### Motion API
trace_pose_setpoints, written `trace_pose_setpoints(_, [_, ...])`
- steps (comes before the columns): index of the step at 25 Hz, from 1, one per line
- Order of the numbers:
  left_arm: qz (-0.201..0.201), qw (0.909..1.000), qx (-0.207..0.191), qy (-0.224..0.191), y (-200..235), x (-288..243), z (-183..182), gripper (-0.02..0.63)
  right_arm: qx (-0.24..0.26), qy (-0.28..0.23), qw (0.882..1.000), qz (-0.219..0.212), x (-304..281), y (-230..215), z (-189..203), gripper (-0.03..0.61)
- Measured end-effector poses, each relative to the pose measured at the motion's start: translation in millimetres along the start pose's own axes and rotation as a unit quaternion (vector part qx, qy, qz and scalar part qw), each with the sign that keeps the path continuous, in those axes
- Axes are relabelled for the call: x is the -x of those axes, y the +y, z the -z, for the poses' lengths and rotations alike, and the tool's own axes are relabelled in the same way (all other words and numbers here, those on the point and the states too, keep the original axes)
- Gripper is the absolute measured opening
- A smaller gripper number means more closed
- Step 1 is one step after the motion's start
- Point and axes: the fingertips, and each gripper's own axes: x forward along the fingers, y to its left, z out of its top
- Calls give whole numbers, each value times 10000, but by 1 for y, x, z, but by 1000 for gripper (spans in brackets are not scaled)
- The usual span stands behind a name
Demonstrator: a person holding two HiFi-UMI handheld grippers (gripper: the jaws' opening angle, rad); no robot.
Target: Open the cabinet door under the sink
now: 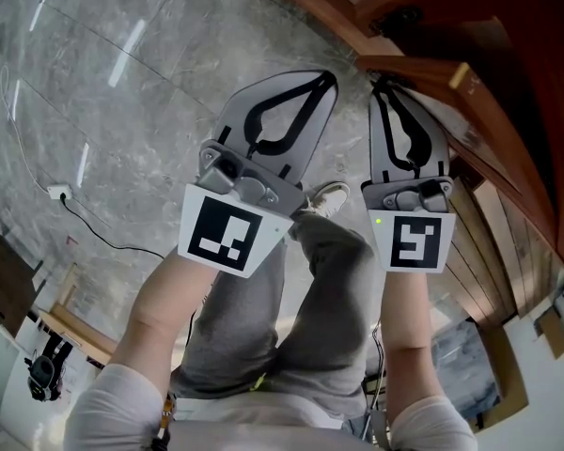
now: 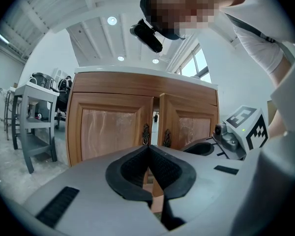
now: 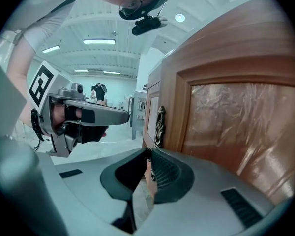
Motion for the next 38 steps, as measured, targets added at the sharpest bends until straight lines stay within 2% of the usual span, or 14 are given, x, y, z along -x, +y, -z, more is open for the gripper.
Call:
trace_pose_setpoints(10, [116, 9999, 22, -33, -14, -8, 9, 12, -44, 4, 10000, 0, 15, 14, 3, 54])
trace_pose_setpoints(16, [425, 9986, -100, -295, -15, -22, 10, 12, 68, 10, 9999, -80, 21, 21, 7, 54])
trace_pose_setpoints(23, [637, 9976, -162, -202, -26, -32, 21, 12, 74, 136, 9997, -183, 30, 27, 14, 54])
trace_pose_setpoints(29, [960, 9951, -143, -206, -27, -37, 26, 12, -49, 52, 9998, -196, 34, 29, 15, 54])
trace_pose_setpoints(38, [995, 9939, -306, -361, -29, -41, 19, 12, -15, 86, 9996, -253, 39, 32, 18, 54])
